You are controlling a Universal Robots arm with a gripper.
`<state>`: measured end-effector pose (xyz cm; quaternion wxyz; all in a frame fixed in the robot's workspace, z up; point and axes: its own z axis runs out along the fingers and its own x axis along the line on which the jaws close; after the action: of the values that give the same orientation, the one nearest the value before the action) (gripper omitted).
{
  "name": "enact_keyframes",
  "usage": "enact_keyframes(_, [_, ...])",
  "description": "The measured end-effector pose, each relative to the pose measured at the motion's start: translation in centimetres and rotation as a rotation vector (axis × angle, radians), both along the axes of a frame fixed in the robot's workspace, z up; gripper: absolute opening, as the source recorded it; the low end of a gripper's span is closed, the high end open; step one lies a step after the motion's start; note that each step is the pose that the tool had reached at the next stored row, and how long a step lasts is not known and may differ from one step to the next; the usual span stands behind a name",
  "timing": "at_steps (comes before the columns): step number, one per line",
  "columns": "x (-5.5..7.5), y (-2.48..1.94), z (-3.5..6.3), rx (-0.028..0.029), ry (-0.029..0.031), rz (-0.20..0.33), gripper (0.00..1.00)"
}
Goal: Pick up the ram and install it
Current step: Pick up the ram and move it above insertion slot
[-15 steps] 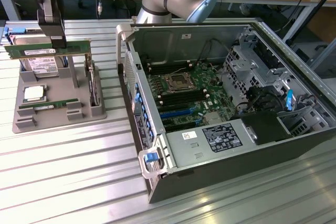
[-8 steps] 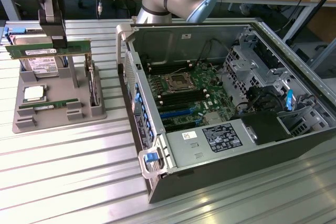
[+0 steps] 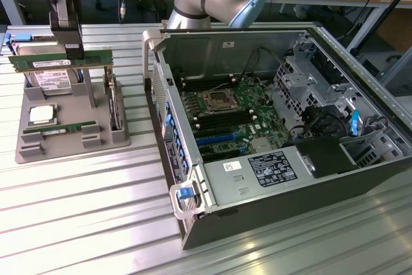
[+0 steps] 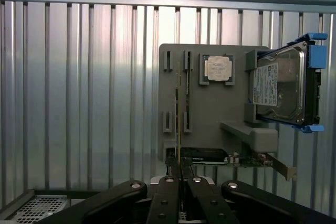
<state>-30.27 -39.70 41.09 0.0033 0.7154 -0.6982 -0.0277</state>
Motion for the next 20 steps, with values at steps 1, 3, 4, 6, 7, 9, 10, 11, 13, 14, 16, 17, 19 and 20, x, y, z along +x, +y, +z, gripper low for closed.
enact_keyframes(1, [0.0, 0.0, 0.0, 0.0, 0.0, 0.0, 0.12])
enact_keyframes(3, [0.1, 0.0, 0.0, 0.0001, -0.0001, 0.0, 0.12])
enact_keyframes(4, [0.1, 0.0, 0.0, 0.0, 0.0, 0.0, 0.12])
enact_keyframes(6, [0.2, 0.0, 0.0, 0.0, 0.0, 0.0, 0.12])
enact_keyframes(7, [0.3, 0.0, 0.0, 0.0, 0.0, 0.0, 0.12])
enact_keyframes(9, [0.5, 0.0, 0.0, 0.0, 0.0, 0.0, 0.12])
enact_keyframes(10, [0.6, 0.0, 0.0, 0.0, 0.0, 0.0, 0.12])
enact_keyframes(11, [0.6, 0.0, 0.0, 0.0, 0.0, 0.0, 0.12])
enact_keyframes(13, [0.8, 0.0, 0.0, 0.0, -0.0001, 0.0, 0.12])
enact_keyframes(14, [0.9, 0.0, 0.0, 0.0, 0.0, 0.0, 0.12])
enact_keyframes(16, [1.0, 0.0, 0.0, 0.0, 0.0, 0.0, 0.12])
enact_keyframes(17, [1.1, 0.0, 0.0, 0.0, 0.0, 0.0, 0.12])
enact_keyframes(19, [1.2, 0.0, -0.01, 0.0001, 0.0, 0.0, 0.12])
enact_keyframes(20, [1.3, 0.0, 0.0, 0.0, 0.0, 0.0, 0.12])
